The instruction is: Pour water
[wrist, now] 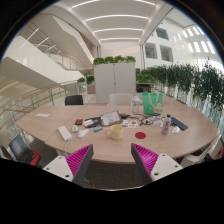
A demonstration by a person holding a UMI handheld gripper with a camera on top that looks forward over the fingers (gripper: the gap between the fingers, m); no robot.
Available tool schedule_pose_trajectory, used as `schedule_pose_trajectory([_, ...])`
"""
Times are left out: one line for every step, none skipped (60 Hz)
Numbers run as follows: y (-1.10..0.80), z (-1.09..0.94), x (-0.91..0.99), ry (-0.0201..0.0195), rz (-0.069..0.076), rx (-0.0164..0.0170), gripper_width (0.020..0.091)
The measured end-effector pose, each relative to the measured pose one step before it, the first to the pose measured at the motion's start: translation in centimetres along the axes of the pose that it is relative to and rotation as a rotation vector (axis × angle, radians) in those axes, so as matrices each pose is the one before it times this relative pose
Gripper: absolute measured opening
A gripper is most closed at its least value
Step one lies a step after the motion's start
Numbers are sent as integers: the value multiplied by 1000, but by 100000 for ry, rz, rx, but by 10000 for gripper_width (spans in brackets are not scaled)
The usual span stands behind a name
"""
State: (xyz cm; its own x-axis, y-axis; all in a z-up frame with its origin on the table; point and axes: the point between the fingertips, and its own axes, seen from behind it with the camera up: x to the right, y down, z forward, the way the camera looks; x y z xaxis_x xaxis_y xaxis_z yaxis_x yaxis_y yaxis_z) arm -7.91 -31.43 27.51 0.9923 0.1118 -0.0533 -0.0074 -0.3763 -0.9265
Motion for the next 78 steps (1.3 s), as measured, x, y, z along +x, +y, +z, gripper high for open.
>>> schedule_pose_trajectory([0, 159, 204, 43, 129, 215, 835])
schedule_pose_trajectory([-60, 170, 298, 151, 152, 290, 835])
schedule_pose_trajectory([-47, 142, 340, 224, 128, 304, 835])
schedule_pose_trajectory([-73, 166, 284, 285, 113, 393, 835])
schedule_pose_trajectory([-84, 85, 141, 454, 88, 383, 835])
schedule_pose_trajectory([117, 604, 2749, -142, 151, 510, 837])
schedule_pose_trajectory([238, 869, -2537, 1389, -20, 494, 835])
schedule_pose_trajectory([-35, 297, 176, 637, -136, 454, 836])
schedule_pose_trajectory([-11, 298, 376, 555, -247, 556, 837])
schedule_pose_trajectory([-9, 453, 457, 632, -364, 831, 834])
schedule_pose_trajectory([-209, -152, 2260, 336, -360, 1100, 833])
schedule_pose_trajectory([19, 577, 592, 1206, -313, 1303, 834])
schedule_pose_trajectory([22, 661, 801, 1382, -257, 1311, 836])
schedule_pose_trajectory([104, 678, 880, 1419, -112, 1088, 836])
schedule_pose_trajectory([-32, 391, 2114, 849, 32, 652, 836])
schedule_pose_trajectory([449, 1706, -191, 1568, 53, 810, 837])
schedule_pose_trajectory([239, 872, 757, 1056, 127, 858, 836])
schedule_pose_trajectory([208, 932, 893, 921, 195, 973, 836])
schedule_pose_trajectory([30, 417, 1550, 704, 269, 1099, 836])
schedule_pose_trajectory([226, 1104, 1023, 1022, 371, 1015, 837])
schedule_pose_trajectory([262, 1140, 1116, 1219, 368, 730, 835])
schedule_pose_trajectory([304, 1200, 1167, 1173, 263, 366, 836])
schedule_pose_trajectory([76, 1030, 1476, 988, 60, 11, 835])
schedule_pose_trajectory([200, 1242, 1086, 1043, 1, 337, 834])
schedule_pose_trajectory([119, 1290, 1060, 983, -102, 713, 834])
schedule_pose_trajectory([168, 1151, 1176, 736, -128, 1043, 837])
schedule_pose_trajectory([113, 1439, 1054, 919, -430, 813, 836])
schedule_pose_trajectory([201, 1480, 1110, 1126, -619, 452, 837])
schedule_pose_trajectory([262, 1532, 1132, 1299, -918, 84, 835])
schedule_pose_trajectory([450, 1598, 1039, 1158, -1054, -127, 836])
schedule_pose_trajectory([-112, 1523, 1018, 846, -1033, -252, 833])
schedule_pose_trajectory([193, 1559, 851, 842, -978, -50, 834])
schedule_pose_trajectory([267, 1585, 835, 808, -693, -67, 834])
schedule_pose_trajectory([620, 1618, 619, 660, -520, -72, 832])
schedule_pose_trajectory([329, 1571, 653, 428, -124, -414, 831])
schedule_pose_trajectory([492, 1762, 732, 195, 98, -403, 831])
schedule_pose_trajectory([64, 1092, 611, 90, 434, -675, 832])
schedule_pose_trajectory([330, 1501, 496, 313, 442, -487, 835])
schedule_pose_trajectory([290, 1399, 466, 218, 468, -491, 833])
schedule_pose_trajectory([359, 1342, 393, 69, 474, -555, 832])
schedule_pose_trajectory([598, 1742, 306, 135, 359, -365, 832])
schedule_pose_trajectory([315, 1230, 376, -70, 362, -415, 831])
schedule_pose_trajectory([308, 1118, 360, -11, 419, -475, 830])
schedule_pose_trajectory([302, 1073, 395, 157, 428, -491, 831])
schedule_pose_trajectory([323, 1814, 173, 352, 420, -386, 830])
schedule_pose_trajectory([79, -72, 885, -128, 444, -370, 833])
schedule_pose_trajectory([257, 785, 303, -52, 442, -294, 833])
schedule_pose_trajectory([211, 730, 260, -204, 395, -258, 833])
schedule_pose_trajectory([209, 748, 183, -281, 415, -340, 833])
schedule_pose_trajectory([245, 722, 142, -445, 238, -415, 832])
schedule_pose_trajectory([223, 687, 94, -544, 8, -418, 831])
schedule_pose_trajectory([128, 672, 93, -570, -155, -136, 831])
schedule_pose_trajectory([237, 1706, -498, -67, -50, 230, 831])
schedule_pose_trajectory([-64, 500, 205, -417, -114, 298, 831])
schedule_pose_trajectory([-26, 541, 44, -363, 94, 412, 831])
schedule_pose_trajectory([-50, 524, -6, -453, 276, 369, 832])
schedule_pose_trajectory([-29, 506, -87, -575, 496, 373, 831])
schedule_pose_trajectory([-33, 466, -126, -763, 586, 267, 830])
schedule_pose_trajectory([-25, 407, -162, -930, 623, 198, 831])
schedule_pose_trajectory([-60, 474, -347, -580, 437, 402, 822])
schedule_pose_trajectory([-6, 398, -19, -819, 390, 481, 800])
schedule_pose_trajectory([-29, 301, -55, -608, 166, 508, 761])
schedule_pose_trajectory([-55, 229, 76, -51, -79, 444, 706])
schedule_pose_trajectory([-198, 219, 100, -11, 79, 666, 624])
schedule_pose_trajectory([-25, 176, 84, 104, -150, 102, 548])
schedule_pose_trajectory([138, 95, -62, -287, 131, -564, 552])
schedule_pose_trajectory([-133, 44, -57, 30, 537, 141, 547])
schedule_pose_trajectory([10, 27, -35, -107, 490, -203, 547])
schedule_pose_trajectory([-8, 17, -12, 7, 657, -157, 545])
schedule_pose_trajectory([36, -2, 9, 98, 647, -307, 542])
schedule_pose_trajectory([-16, 93, -8, 306, 386, 216, 544])
schedule_pose_trajectory([-29, -1, 5, 193, 433, -3, 540])
schedule_pose_trajectory([39, 6, 12, 291, 237, -164, 524])
schedule_pose_trajectory([63, 25, 68, 355, -76, -209, 525])
schedule_pose_trajectory([-11, 19, 15, 293, 110, -13, 525])
schedule_pose_trajectory([7, 6, 26, 400, 391, -60, 525])
schedule_pose_trajectory([46, -135, 123, 474, 648, -145, 512])
schedule_pose_trajectory([-23, -75, 163, 291, 369, -487, 512])
